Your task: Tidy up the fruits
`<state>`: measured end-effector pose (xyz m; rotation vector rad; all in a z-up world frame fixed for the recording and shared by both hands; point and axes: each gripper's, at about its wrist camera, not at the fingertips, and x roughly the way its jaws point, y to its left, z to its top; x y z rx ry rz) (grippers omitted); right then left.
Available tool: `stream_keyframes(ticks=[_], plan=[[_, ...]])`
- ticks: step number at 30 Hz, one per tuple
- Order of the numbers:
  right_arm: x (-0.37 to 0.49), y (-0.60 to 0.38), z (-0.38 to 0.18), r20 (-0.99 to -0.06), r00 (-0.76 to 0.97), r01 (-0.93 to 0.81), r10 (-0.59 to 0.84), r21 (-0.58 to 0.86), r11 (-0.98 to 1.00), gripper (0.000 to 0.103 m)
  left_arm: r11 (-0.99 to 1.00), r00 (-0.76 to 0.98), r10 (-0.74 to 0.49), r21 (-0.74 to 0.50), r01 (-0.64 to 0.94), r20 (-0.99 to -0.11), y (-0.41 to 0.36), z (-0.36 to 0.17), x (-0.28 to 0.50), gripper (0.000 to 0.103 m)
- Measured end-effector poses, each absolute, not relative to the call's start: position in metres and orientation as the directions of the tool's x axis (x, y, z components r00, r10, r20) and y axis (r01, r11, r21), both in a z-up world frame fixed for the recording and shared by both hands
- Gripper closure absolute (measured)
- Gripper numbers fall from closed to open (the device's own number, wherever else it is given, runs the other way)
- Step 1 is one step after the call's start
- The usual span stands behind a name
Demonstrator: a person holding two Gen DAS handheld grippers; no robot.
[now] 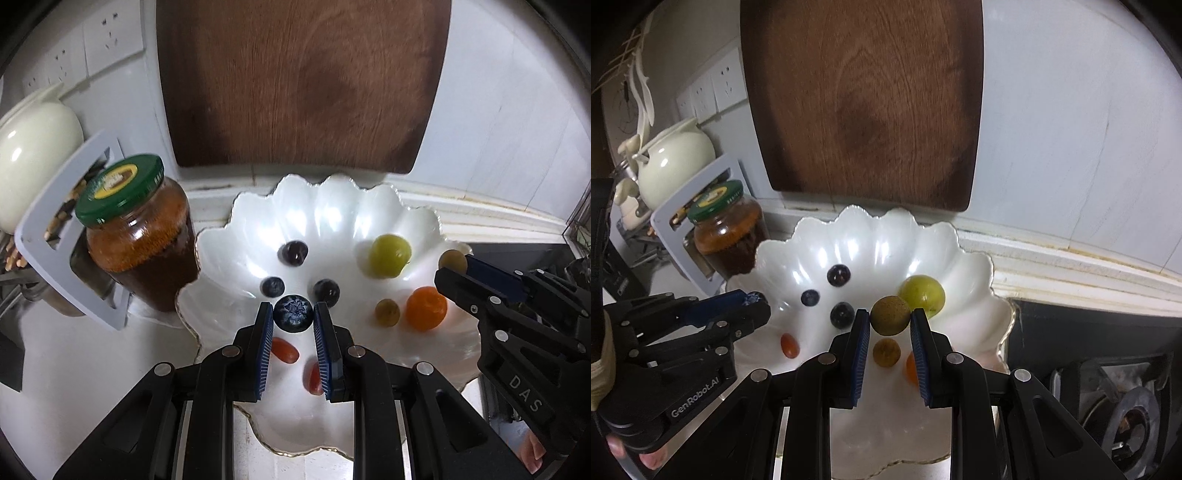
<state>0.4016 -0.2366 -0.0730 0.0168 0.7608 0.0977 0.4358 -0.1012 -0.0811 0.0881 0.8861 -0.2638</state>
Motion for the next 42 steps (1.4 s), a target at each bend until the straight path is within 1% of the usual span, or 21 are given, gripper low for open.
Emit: stream_keyframes(ticks=[9,10,13,14,15,16,19,21,23,25,27,29,31,34,35,37,42], plan=[[0.411,-0.241,-0.087,-0.729,0.675,-0.081,0.112,0.077,0.994,0.078,0.965,0.567,-0.176,-0.028,0.26,-0.805,-0.102,-0.091,0.445,0.08],[0.411,-0.241,-0.087,-0.73,0.674,-0.08,0.114,0.081,0.993,0.078,0.966,0.566,-0.175,-0.028,0.258,-0.806,-0.102,-0.091,0.445,0.078],[0.411,-0.244,-0.087,-0.73,0.673,-0.078,0.118,0.089,0.993,0.076,0.968,0.574,-0.157,-0.011,0.249,-0.804,-0.102,-0.09,0.445,0.063],[0.411,-0.244,-0.086,-0.731,0.674,-0.071,0.111,0.085,0.994,0.074,0.97,0.577,-0.151,-0.006,0.244,-0.803,-0.101,-0.088,0.444,0.061],[0.411,-0.246,-0.086,-0.731,0.674,-0.067,0.107,0.084,0.994,0.069,0.971,0.58,-0.147,-0.004,0.24,-0.802,-0.099,-0.087,0.443,0.061],[0.41,-0.247,-0.086,-0.729,0.676,-0.062,0.103,0.083,0.995,0.066,0.971,0.581,-0.144,-0.002,0.237,-0.801,-0.098,-0.086,0.441,0.061],[0.406,-0.249,-0.084,-0.724,0.683,-0.053,0.095,0.08,0.995,0.065,0.975,0.592,-0.13,0.007,0.224,-0.796,-0.095,-0.08,0.436,0.056],[0.401,-0.248,-0.082,-0.717,0.691,-0.05,0.086,0.071,0.996,0.065,0.977,0.614,-0.114,0.024,0.212,-0.781,-0.091,-0.073,0.429,0.05],[0.396,-0.247,-0.08,-0.708,0.702,-0.048,0.078,0.062,0.997,0.064,0.98,0.636,-0.091,0.045,0.195,-0.766,-0.088,-0.068,0.422,0.043],[0.39,-0.246,-0.077,-0.697,0.713,-0.046,0.075,0.06,0.997,0.055,0.982,0.662,-0.07,0.066,0.178,-0.746,-0.084,-0.061,0.413,0.039],[0.381,-0.245,-0.073,-0.676,0.734,-0.035,0.067,0.061,0.998,0.05,0.983,0.686,-0.057,0.081,0.166,-0.725,-0.081,-0.055,0.403,0.034],[0.371,-0.244,-0.068,-0.654,0.754,-0.022,0.057,0.062,0.998,0.046,0.983,0.707,-0.063,0.081,0.168,-0.704,-0.077,-0.05,0.395,0.026],[0.363,-0.243,-0.063,-0.636,0.771,-0.004,0.045,0.066,0.998,0.04,0.982,0.73,-0.072,0.081,0.173,-0.68,-0.073,-0.044,0.386,0.025],[0.348,-0.242,-0.055,-0.605,0.795,0.021,0.029,0.075,0.997,0.033,0.98,0.76,-0.082,0.088,0.18,-0.645,-0.069,-0.036,0.375,0.019],[0.341,-0.241,-0.052,-0.594,0.805,0.029,0.02,0.073,0.997,0.032,0.978,0.771,-0.091,0.088,0.188,-0.63,-0.068,-0.032,0.369,0.018],[0.332,-0.24,-0.046,-0.581,0.814,0.044,0.003,0.067,0.997,0.028,0.976,0.791,-0.103,0.091,0.196,-0.603,-0.067,-0.025,0.358,0.016],[0.298,-0.241,-0.033,-0.534,0.844,0.087,-0.045,0.054,0.995,0.021,0.976,0.819,-0.132,0.07,0.205,-0.558,-0.065,-0.01,0.33,0.011]])
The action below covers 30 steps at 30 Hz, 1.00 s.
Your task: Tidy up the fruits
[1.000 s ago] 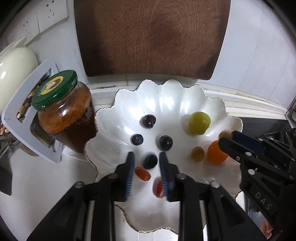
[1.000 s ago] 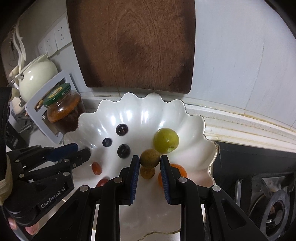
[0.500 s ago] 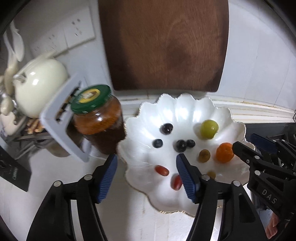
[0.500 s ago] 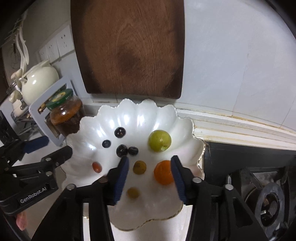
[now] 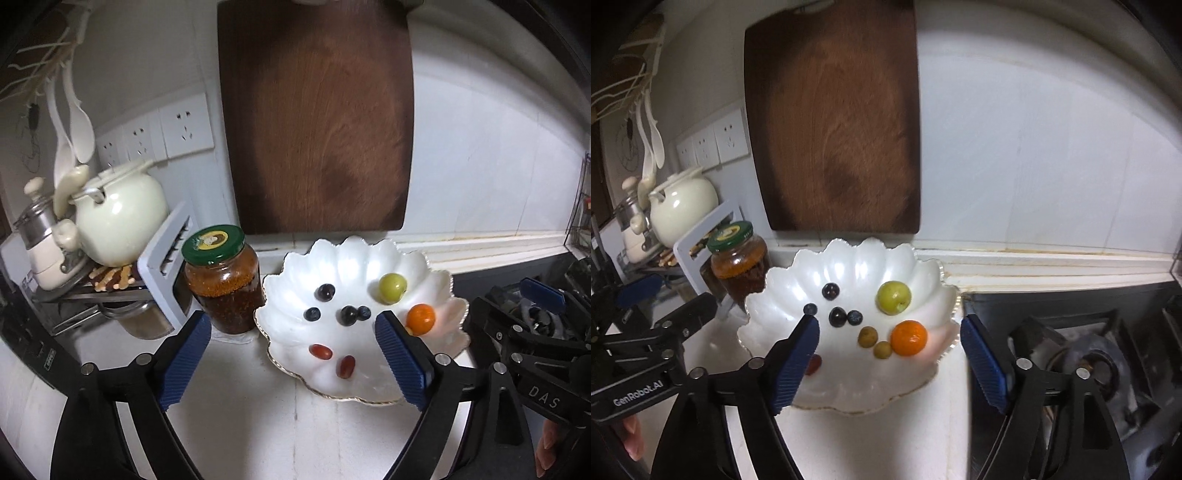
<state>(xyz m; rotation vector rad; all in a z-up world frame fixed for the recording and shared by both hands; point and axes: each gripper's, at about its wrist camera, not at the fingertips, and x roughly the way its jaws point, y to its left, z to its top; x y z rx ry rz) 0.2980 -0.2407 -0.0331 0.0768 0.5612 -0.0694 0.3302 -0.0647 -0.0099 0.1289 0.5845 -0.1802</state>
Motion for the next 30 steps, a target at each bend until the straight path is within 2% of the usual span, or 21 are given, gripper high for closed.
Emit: stream_keyframes(ticks=[3,8,15,30], plan=[[0.277,-0.244,-0.026,-0.513,0.856,0.097,-0.064,0.039,0.995,0.019,0.977,0.838,-0.13,0.076,0.2,-0.53,-0.066,-0.002,0.307,0.006],[0.235,-0.252,-0.016,-0.471,0.879,0.101,-0.079,0.022,0.995,0.014,0.983,0.873,-0.114,0.077,0.169,-0.473,-0.068,0.008,0.263,0.002],[0.166,-0.254,-0.009,-0.421,0.899,0.128,-0.117,-0.003,0.992,0.014,0.984,0.899,-0.12,0.069,0.164,-0.42,-0.072,0.015,0.189,0.0],[0.036,-0.245,-0.01,-0.4,0.91,0.108,-0.107,-0.02,0.994,0.01,0.983,0.903,-0.139,0.052,0.175,-0.407,-0.069,0.014,0.059,0.0]])
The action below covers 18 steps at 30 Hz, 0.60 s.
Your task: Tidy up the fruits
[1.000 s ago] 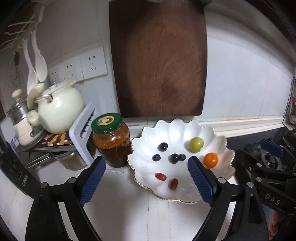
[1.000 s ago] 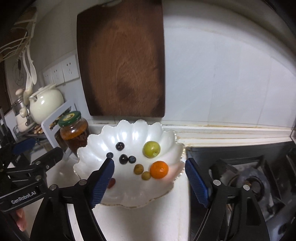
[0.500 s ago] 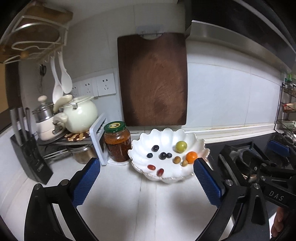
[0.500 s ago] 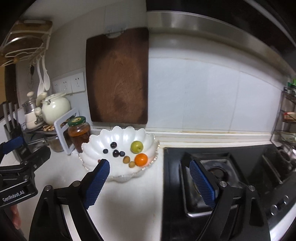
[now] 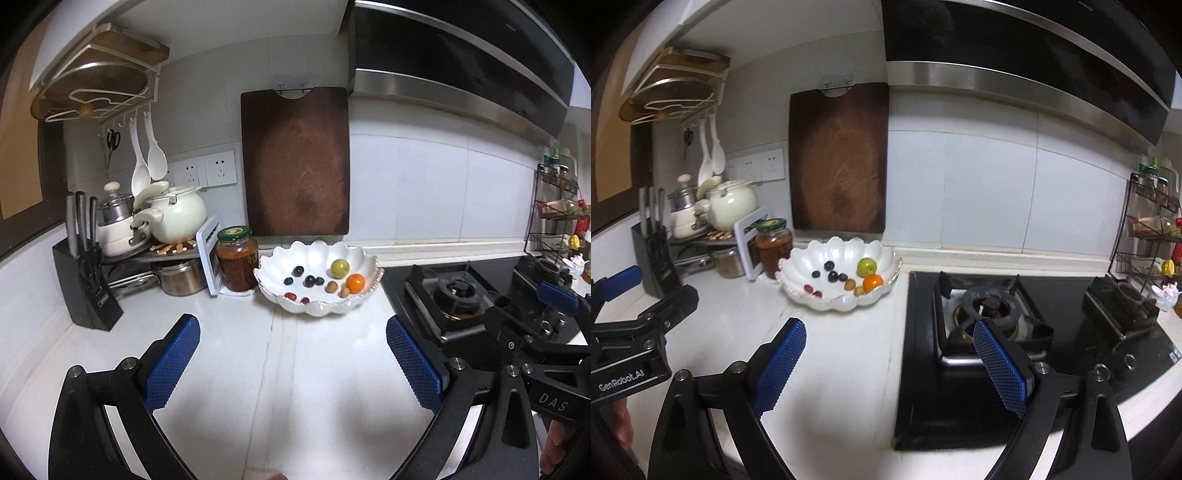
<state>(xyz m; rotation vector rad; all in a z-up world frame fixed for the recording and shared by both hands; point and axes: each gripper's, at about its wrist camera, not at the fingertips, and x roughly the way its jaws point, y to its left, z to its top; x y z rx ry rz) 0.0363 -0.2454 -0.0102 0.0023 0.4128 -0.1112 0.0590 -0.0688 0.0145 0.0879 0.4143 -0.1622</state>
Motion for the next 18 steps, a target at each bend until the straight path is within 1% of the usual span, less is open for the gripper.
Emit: stream_keyframes(ticks=[9,18], plan=[[-0.023,-0.242,-0.014,-0.384,0.919,0.095,-0.094,-0.015,0.995,0.009,0.984,0.904,-0.134,0.052,0.169,-0.407,-0.064,0.013,0.002,0.0],[-0.053,-0.236,-0.012,-0.361,0.93,0.064,-0.068,-0.021,0.998,0.009,0.988,0.907,-0.125,0.037,0.152,-0.402,-0.059,0.015,-0.03,0.0]])
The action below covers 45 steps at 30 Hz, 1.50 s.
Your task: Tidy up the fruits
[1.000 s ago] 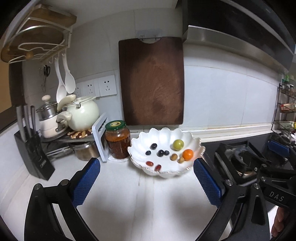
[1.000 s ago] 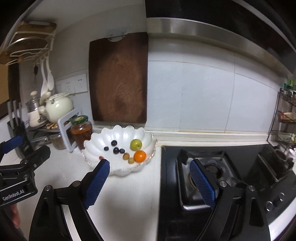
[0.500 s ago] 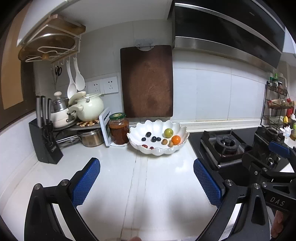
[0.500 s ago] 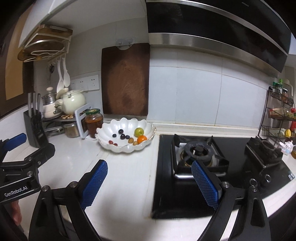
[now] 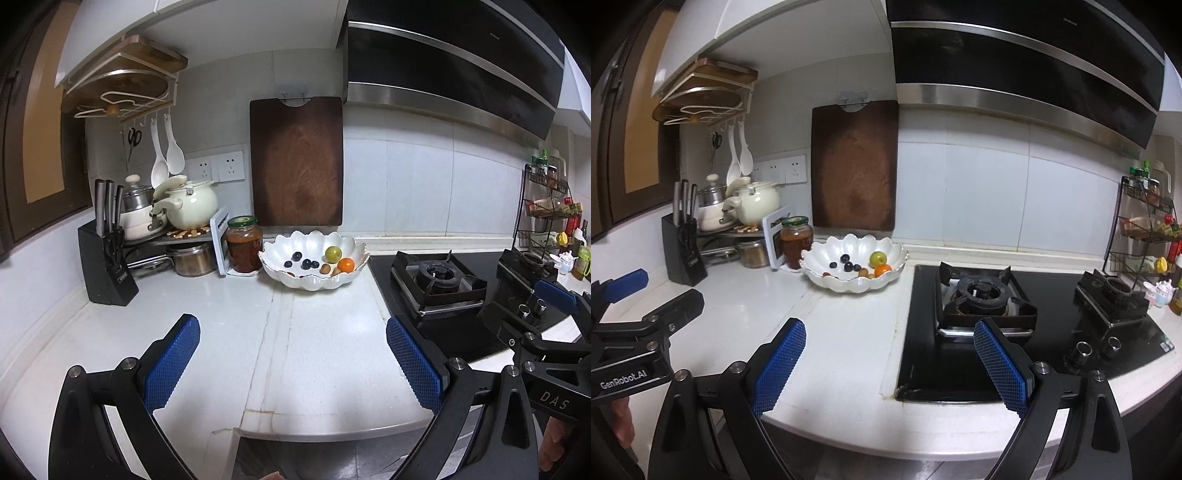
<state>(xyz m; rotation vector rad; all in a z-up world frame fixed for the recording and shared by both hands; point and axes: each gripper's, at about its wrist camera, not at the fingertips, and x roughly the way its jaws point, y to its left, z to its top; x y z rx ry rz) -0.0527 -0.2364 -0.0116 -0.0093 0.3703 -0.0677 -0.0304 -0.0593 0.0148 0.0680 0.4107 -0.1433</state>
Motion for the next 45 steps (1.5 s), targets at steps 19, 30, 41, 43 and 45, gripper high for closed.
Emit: stream_keyframes(ticks=[19,30,41,43,45], plan=[[-0.079,-0.231,-0.01,-0.345,0.937,0.042,-0.049,-0.027,0.999,0.009,0.989,0.914,-0.123,0.026,0.144,-0.386,-0.06,0.015,-0.057,0.0],[-0.082,-0.226,-0.009,-0.343,0.938,0.041,-0.05,-0.035,0.999,0.009,0.989,0.917,-0.126,0.024,0.146,-0.378,-0.058,0.017,-0.06,0.0],[-0.084,-0.221,-0.01,-0.341,0.938,0.041,-0.053,-0.041,0.998,0.01,0.988,0.916,-0.131,0.022,0.151,-0.379,-0.056,0.017,-0.061,0.0],[-0.084,-0.221,-0.01,-0.34,0.939,0.039,-0.05,-0.039,0.999,0.009,0.989,0.917,-0.13,0.022,0.149,-0.378,-0.055,0.017,-0.061,0.0],[-0.085,-0.22,-0.01,-0.337,0.94,0.04,-0.052,-0.041,0.998,0.009,0.989,0.916,-0.13,0.022,0.15,-0.379,-0.055,0.017,-0.062,0.0]])
